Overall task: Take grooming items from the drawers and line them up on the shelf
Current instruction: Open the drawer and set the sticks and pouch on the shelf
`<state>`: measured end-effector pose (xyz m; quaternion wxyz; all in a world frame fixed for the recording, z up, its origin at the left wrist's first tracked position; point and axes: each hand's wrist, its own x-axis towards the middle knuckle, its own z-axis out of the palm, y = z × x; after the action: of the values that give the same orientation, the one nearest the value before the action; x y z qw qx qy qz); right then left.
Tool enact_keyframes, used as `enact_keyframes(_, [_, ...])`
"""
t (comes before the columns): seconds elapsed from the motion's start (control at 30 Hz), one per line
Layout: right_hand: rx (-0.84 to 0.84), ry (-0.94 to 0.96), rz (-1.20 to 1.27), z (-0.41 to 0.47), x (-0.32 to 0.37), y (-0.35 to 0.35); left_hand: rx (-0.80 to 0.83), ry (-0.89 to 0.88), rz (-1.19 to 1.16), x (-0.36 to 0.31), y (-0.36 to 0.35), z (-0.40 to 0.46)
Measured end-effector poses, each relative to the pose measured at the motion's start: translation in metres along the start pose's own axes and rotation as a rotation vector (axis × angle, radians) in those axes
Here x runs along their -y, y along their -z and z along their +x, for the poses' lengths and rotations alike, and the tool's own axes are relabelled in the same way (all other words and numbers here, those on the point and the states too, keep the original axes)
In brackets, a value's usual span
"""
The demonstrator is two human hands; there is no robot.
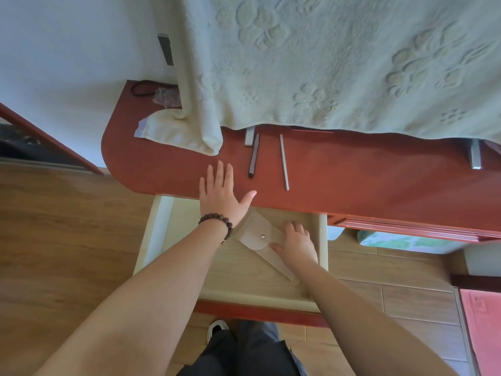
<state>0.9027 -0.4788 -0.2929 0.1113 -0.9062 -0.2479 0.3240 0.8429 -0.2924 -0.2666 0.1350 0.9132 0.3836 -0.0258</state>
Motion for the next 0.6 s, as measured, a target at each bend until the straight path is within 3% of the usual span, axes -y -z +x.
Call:
enact_keyframes(0.1, [0.038, -0.023, -0.047, 0.005, 0.004, -0.013, 0.025, 0.006, 0.035, 0.0, 0.0, 0.0])
enact_keyframes(0.27, [-0.038, -0.076, -0.075, 0.002, 0.006, -0.019, 0.07, -0.003, 0.079, 0.002, 0.002, 0.001])
enact_keyframes(0.47, [-0.047, -0.089, 0.11, -0.016, 0.009, -0.018, 0.117, -0.004, 0.079, 0.002, 0.004, 0.002])
enact_keyframes(0.6, [-0.142, 0.02, 0.153, -0.04, 0.011, -0.006, 0.106, -0.003, 0.057, 0.002, 0.003, 0.002])
